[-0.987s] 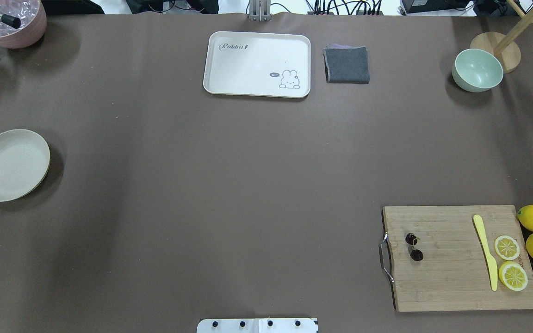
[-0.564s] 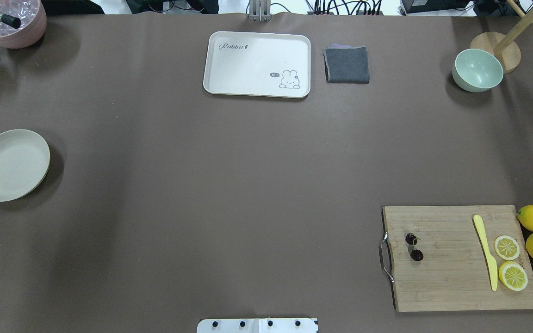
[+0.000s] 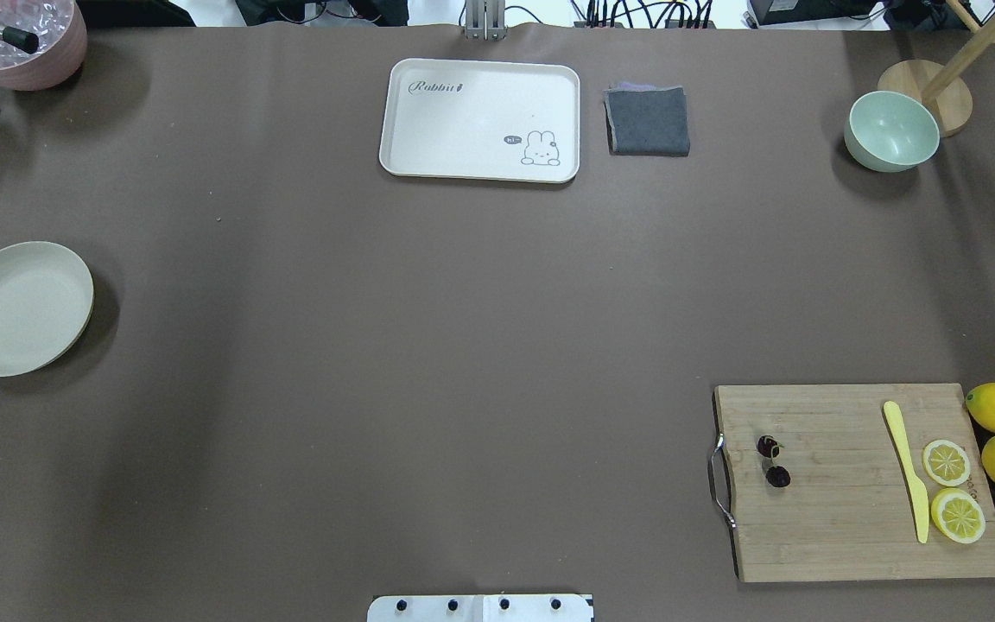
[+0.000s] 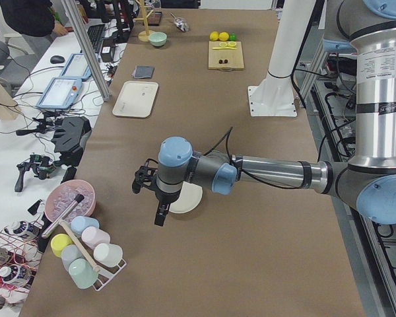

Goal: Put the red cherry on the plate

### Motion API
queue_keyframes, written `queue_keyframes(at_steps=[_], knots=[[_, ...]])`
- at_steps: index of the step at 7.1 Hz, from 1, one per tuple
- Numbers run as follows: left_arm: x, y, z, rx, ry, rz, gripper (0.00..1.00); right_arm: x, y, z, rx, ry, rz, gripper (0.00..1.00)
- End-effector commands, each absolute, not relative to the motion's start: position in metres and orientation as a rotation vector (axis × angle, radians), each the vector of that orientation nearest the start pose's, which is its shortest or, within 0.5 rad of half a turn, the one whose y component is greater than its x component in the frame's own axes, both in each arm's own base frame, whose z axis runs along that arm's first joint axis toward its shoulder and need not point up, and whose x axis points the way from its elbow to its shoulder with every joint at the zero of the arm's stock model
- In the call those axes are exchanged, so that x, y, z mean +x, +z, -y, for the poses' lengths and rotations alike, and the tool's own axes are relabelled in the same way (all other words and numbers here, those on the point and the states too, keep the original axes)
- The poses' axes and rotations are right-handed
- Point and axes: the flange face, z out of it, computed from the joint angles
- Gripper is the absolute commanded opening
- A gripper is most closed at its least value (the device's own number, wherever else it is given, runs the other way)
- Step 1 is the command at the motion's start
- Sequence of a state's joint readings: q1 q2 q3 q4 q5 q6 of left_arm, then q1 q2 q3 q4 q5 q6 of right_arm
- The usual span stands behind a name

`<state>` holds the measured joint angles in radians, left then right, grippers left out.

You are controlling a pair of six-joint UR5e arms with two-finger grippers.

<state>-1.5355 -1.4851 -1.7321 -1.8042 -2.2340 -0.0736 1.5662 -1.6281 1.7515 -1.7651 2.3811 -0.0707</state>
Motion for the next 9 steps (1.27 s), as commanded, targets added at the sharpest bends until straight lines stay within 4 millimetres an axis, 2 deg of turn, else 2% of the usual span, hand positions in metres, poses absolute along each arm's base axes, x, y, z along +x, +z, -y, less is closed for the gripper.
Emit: queue_keyframes(at_steps=[1, 3, 4, 6, 9], knots=[[-0.055, 0.602, 0.477, 0.259, 0.065, -0.672, 0.98, 0.059, 0.614, 0.459, -0.041, -0.043, 0.816, 1.00], [-0.055, 0.601, 0.479, 0.262, 0.066, -0.671, 0.98, 0.060, 0.612, 0.461, -0.037, -0.043, 0.804, 1.00], [-0.055, 0.601, 0.479, 0.262, 0.066, -0.669, 0.98, 0.060, 0.607, 0.466, -0.027, -0.046, 0.803, 1.00], [-0.056, 0.603, 0.475, 0.259, 0.064, -0.669, 0.98, 0.058, 0.592, 0.462, -0.001, -0.058, 0.815, 1.00], [-0.055, 0.606, 0.477, 0.253, 0.064, -0.669, 0.98, 0.059, 0.598, 0.461, -0.011, -0.056, 0.802, 1.00]])
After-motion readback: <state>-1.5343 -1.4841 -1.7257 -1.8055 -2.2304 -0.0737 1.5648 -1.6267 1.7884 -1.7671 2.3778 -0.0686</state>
